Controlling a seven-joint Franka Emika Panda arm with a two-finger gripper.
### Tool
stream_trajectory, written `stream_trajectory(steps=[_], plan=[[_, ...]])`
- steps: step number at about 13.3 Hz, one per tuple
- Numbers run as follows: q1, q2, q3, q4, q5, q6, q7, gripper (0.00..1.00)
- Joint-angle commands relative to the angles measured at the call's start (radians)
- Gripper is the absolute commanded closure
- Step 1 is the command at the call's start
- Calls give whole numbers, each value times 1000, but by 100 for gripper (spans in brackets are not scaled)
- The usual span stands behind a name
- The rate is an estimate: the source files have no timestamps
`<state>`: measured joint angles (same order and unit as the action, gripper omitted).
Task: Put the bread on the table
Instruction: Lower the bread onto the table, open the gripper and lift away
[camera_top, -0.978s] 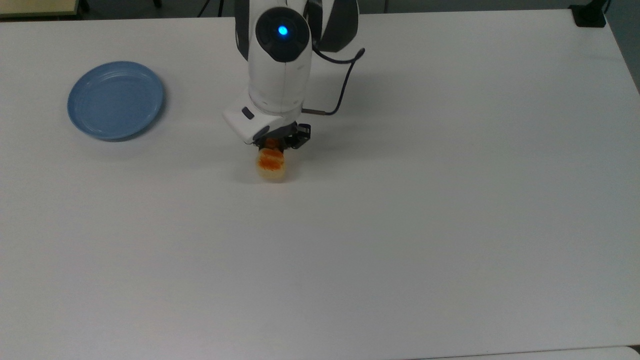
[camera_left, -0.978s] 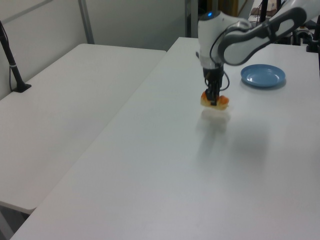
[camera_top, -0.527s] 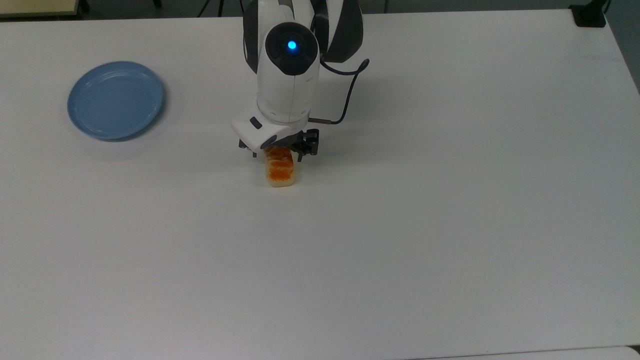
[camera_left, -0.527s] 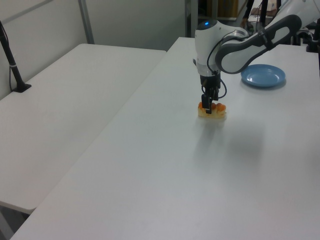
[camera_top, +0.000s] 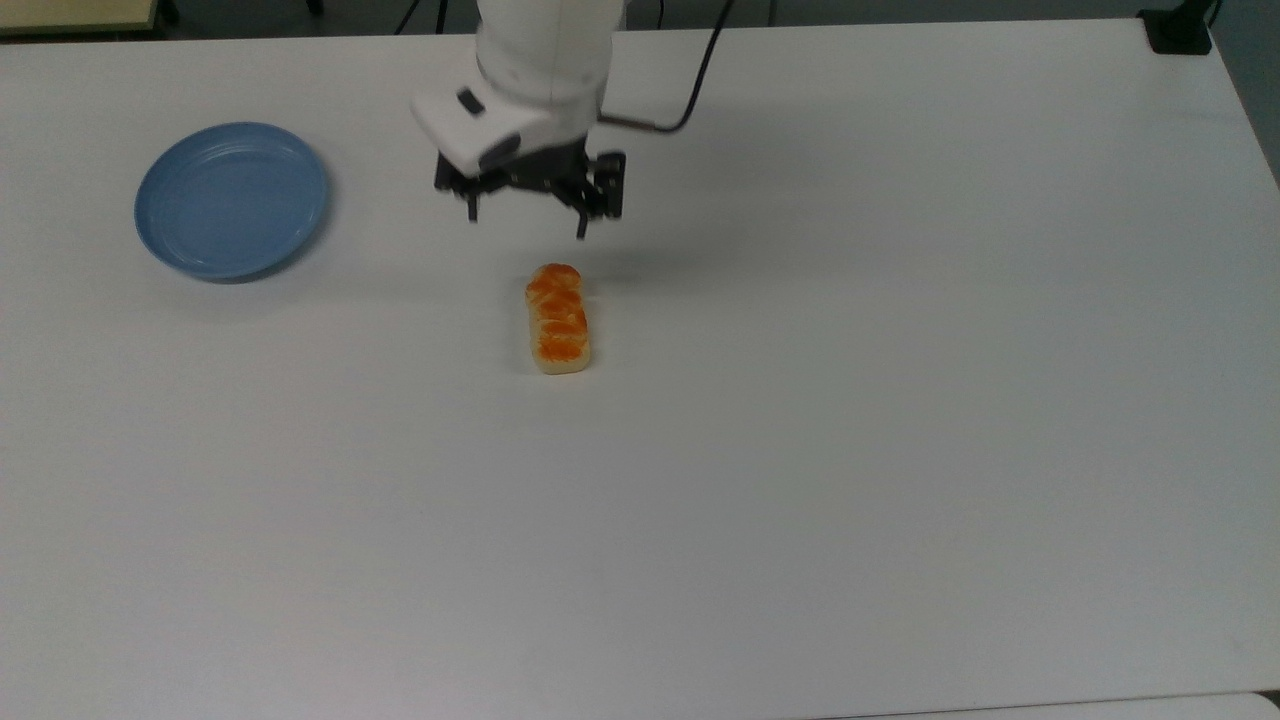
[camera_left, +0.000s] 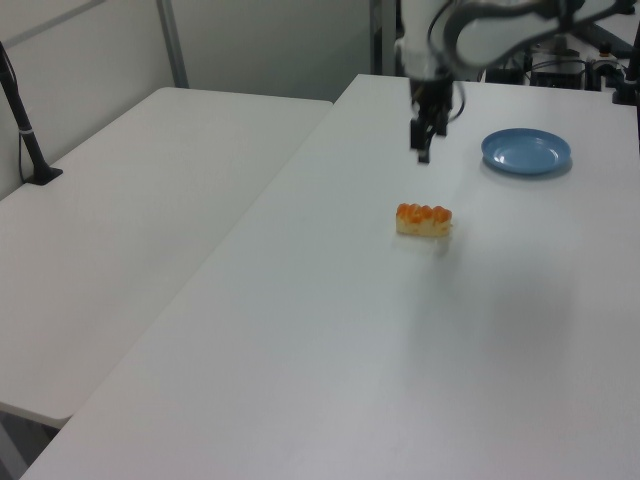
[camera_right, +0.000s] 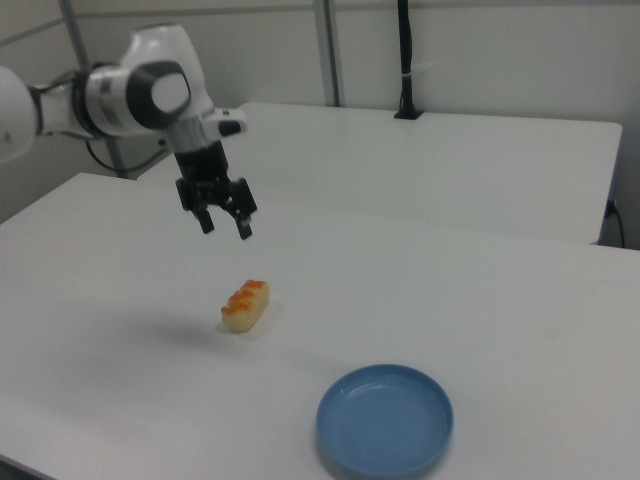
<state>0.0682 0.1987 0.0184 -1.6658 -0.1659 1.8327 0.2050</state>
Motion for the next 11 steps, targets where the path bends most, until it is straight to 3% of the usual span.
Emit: stream_trajectory(steps=[1,11], plan=[[1,-186,-12,-38,29,-127,-1,0],[-44,-223,-21,-29,95,-188,-84,0]])
